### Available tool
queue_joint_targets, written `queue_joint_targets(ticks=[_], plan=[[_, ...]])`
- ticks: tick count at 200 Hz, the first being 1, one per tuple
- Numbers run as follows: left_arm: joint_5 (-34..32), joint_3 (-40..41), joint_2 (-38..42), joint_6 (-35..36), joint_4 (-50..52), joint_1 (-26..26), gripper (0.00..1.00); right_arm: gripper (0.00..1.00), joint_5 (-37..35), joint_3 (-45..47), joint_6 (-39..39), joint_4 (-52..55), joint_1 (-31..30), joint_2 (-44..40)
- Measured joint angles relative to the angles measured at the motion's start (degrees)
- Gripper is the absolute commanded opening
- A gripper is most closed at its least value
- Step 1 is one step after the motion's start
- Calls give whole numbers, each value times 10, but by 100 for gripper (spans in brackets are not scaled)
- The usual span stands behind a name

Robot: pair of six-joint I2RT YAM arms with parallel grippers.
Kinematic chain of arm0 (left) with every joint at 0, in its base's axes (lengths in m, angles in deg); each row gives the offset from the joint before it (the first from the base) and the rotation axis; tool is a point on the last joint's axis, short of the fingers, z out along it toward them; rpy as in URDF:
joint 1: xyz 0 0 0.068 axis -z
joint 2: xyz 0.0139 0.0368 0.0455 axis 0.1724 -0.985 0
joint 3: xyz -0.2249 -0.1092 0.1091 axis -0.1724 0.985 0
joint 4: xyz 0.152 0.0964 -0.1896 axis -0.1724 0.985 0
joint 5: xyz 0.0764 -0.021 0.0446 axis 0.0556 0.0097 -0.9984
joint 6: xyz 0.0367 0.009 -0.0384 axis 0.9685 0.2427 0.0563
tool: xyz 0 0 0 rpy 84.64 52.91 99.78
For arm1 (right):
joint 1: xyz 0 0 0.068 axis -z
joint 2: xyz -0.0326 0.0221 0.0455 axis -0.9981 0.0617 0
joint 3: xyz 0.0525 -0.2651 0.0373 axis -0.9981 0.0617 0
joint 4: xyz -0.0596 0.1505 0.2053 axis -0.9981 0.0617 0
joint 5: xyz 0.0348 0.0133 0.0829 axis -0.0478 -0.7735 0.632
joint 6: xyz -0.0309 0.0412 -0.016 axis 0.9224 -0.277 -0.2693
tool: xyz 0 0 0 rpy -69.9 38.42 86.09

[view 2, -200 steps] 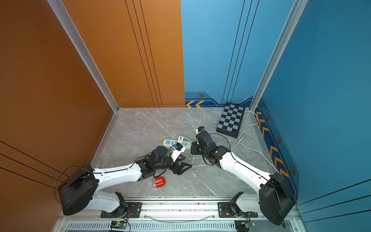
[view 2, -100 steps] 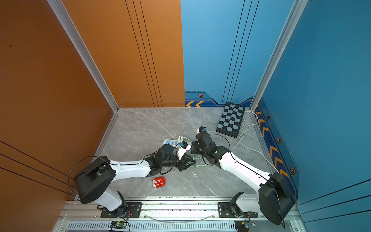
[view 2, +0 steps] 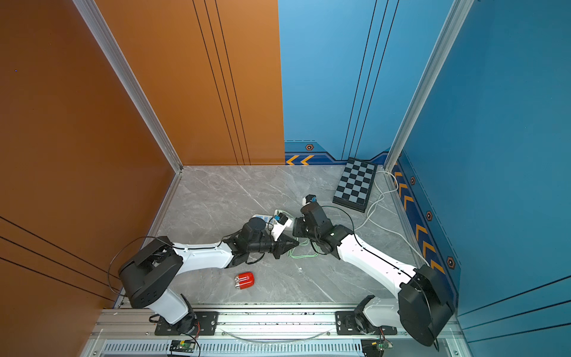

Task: Charge the electric shaver
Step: Pick up the charging cable from the center of the board.

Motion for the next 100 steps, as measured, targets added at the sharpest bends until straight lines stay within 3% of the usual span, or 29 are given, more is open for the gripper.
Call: queue_joint_targets(ticks=[20,31,54,71,100], plan=[[6,-3,-5,-1,0,-2,0,0,0,0,0,-1,0,0],[8,-3,-6,-1,0,-3,0,5,1,0,0,-2,0,0],[10,-3,-6,-1,0,-3,0,32,2,3,3,-3,0,0],[10,-3,-6,-3,0,-5,0,45,5,12,-1,-3,1,-4],[9,-3,-6,-5,-1,-12,0,48,16,34,1,-3,12,-31]])
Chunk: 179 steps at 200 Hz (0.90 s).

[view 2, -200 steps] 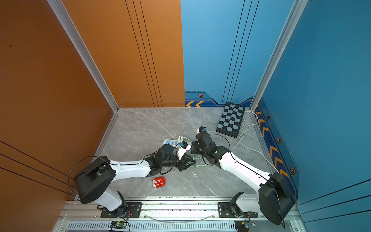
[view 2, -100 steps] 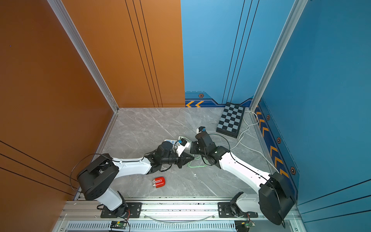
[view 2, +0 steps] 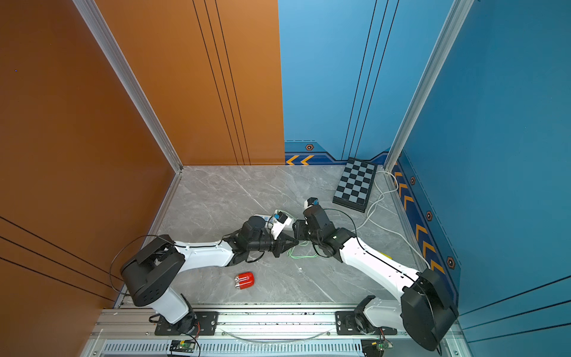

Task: Charge the electric shaver
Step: Pick up the charging cable from the center of the board.

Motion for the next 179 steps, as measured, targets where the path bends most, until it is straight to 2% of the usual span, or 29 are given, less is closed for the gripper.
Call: queue_joint_targets(ticks=[19,53,121,143,152,179], plan=[[-2,1,0,-2,-2,-3,0,47,6,14,-2,0,7,-28],[-4,1,0,-5,-10,-3,0,37,30,37,-9,-12,12,-56],[-8,9,6,-6,-18,-3,0,31,72,52,-16,-65,18,-26],[-10,9,7,-6,-18,-2,0,26,76,52,-16,-71,19,-7],[-10,9,7,-6,-18,-2,0,23,77,50,-16,-71,20,0],[-15,13,7,-6,-18,-2,0,1,84,43,-12,-81,20,14]])
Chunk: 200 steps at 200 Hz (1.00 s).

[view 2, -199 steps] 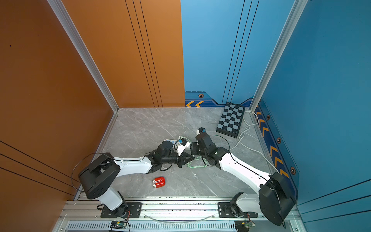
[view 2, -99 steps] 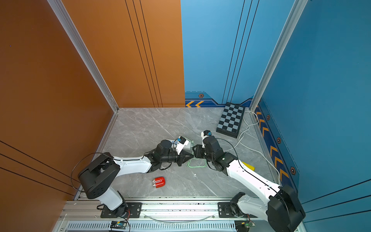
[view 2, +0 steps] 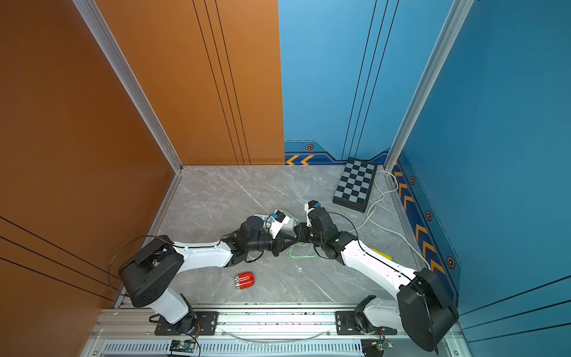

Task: Charge the electric shaver
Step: Pick up the charging cable from the center of the board.

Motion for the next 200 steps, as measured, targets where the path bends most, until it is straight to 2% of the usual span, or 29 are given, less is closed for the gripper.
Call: queue_joint_targets(ticks=[29,42,46,66,74,82,103,118,165,200], plan=[[-8,5,4,0,-3,0,0,0,9,-1,-4,-9,0,1],[-10,8,7,0,-4,0,4,0,11,-1,-4,-11,0,1],[-10,8,8,0,-4,0,8,0,12,-1,-4,-12,0,1],[-12,14,15,-3,-5,0,45,0,19,-1,-3,-15,2,1],[-14,19,20,-5,-4,-1,52,0,21,-1,-2,-16,2,1],[-15,24,26,-10,-5,-1,54,0,24,-1,-1,-16,3,1],[-19,43,55,-13,-4,-8,56,0,40,-1,10,-17,9,0],[-19,58,85,-13,-3,-22,54,0,61,0,21,-17,15,0],[12,76,155,-34,-7,-136,38,0,147,9,75,-16,24,-2],[67,88,160,-80,-46,-177,38,0,217,9,101,-26,24,0]])
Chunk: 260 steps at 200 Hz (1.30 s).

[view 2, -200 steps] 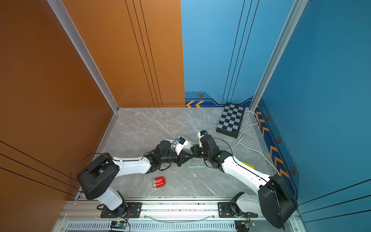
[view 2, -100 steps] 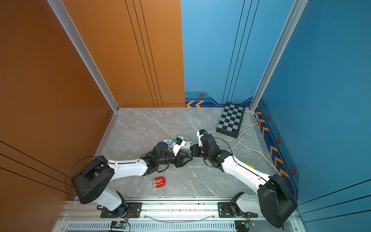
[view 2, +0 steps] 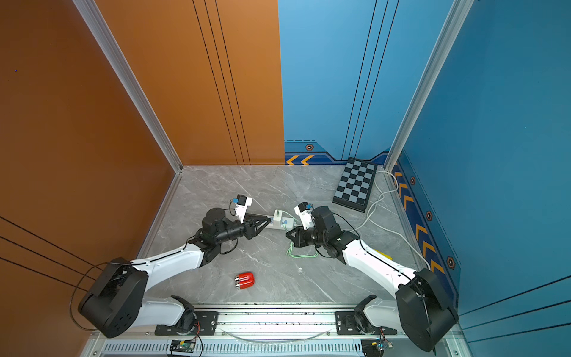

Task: Charge the electric shaver
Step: Pick up the charging cable from the center of the board.

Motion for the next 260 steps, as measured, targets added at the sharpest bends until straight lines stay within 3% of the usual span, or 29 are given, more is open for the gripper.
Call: queue_joint_targets(ticks=[30,67,153,231,260], plan=[[48,2,0,-25,-23,-2,43,0,48,-10,19,-12,-3,26],[88,2,-7,-38,-32,4,40,0,85,-33,33,-18,-4,58],[94,2,-34,-37,-36,6,38,0,119,-78,47,-28,-19,91],[99,2,-27,-40,-38,-1,0,0,117,-78,51,-28,-26,96],[101,4,-19,-43,-38,-4,0,0,116,-81,59,-28,-26,96]])
